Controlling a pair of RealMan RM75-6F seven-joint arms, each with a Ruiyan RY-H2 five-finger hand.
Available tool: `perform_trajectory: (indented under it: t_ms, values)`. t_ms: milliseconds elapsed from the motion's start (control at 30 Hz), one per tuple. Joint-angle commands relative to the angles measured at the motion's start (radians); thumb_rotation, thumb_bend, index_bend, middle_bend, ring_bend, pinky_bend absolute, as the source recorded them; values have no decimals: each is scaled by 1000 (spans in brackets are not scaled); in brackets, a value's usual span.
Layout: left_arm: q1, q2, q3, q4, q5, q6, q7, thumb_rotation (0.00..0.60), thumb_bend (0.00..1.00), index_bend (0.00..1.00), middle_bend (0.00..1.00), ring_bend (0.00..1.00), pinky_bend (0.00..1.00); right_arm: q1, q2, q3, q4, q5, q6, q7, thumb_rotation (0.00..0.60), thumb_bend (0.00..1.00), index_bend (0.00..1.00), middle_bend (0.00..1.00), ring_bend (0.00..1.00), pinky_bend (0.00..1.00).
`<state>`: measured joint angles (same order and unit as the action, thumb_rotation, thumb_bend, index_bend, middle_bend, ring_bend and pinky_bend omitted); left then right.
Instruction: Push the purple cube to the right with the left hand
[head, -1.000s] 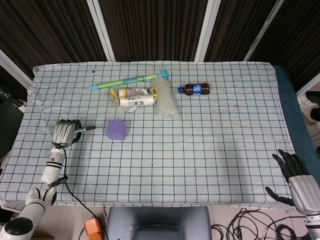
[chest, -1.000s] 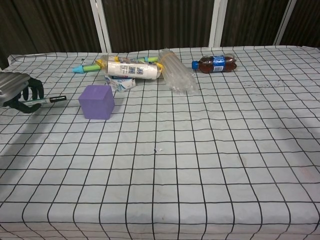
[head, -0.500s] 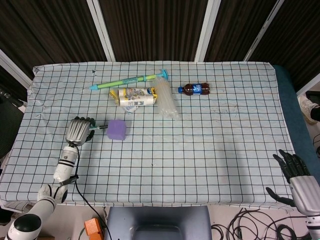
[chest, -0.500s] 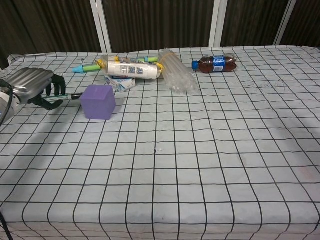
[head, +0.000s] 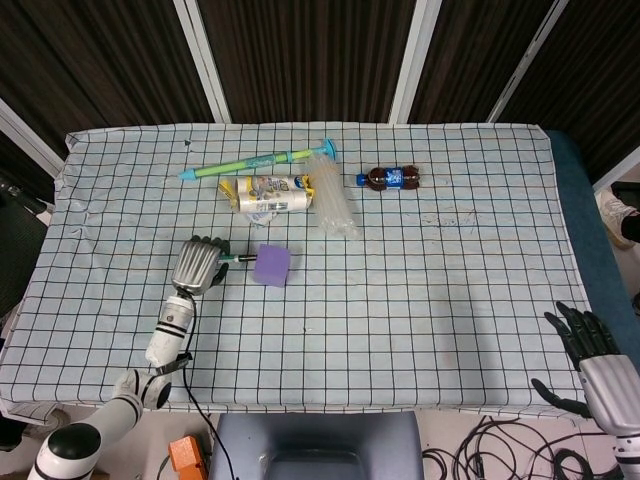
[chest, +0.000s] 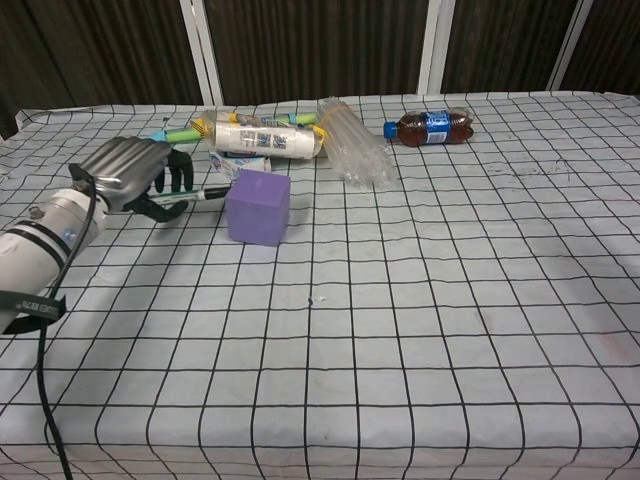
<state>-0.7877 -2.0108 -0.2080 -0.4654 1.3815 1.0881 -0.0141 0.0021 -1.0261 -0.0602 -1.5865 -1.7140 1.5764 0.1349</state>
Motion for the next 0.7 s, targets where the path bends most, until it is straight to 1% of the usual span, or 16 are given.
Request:
perform_trajectory:
  t_ms: [33, 267, 400, 533, 700]
  values:
    - [-14, -17, -19, -51, -19, 0, 36, 600, 454, 767, 783, 515, 494, -1, 0, -1, 1, -4, 3, 1, 600, 377, 0, 0, 0, 14]
    - [-37, -46, -35, -154, -41, -5, 166, 600, 454, 769, 784, 514, 488, -3, -1, -6, 7, -16, 10, 3, 600, 377, 0, 0, 0, 14]
    - [-52, -51, -30, -203, -28, 11, 209, 600, 454, 771, 785, 524, 487, -1, 1, -8, 8, -18, 7, 6, 600, 377, 0, 0, 0, 14]
    - [-68, -62, -40, -247, -33, 13, 265, 600, 454, 771, 785, 524, 486, -1, 4, -8, 9, -17, 9, 13, 600, 377, 0, 0, 0, 14]
    - [-57, -47, -34, -285, -34, 27, 310, 600, 454, 772, 786, 523, 479, -2, 8, -7, 13, -13, 11, 26, 600, 377, 0, 0, 0, 14]
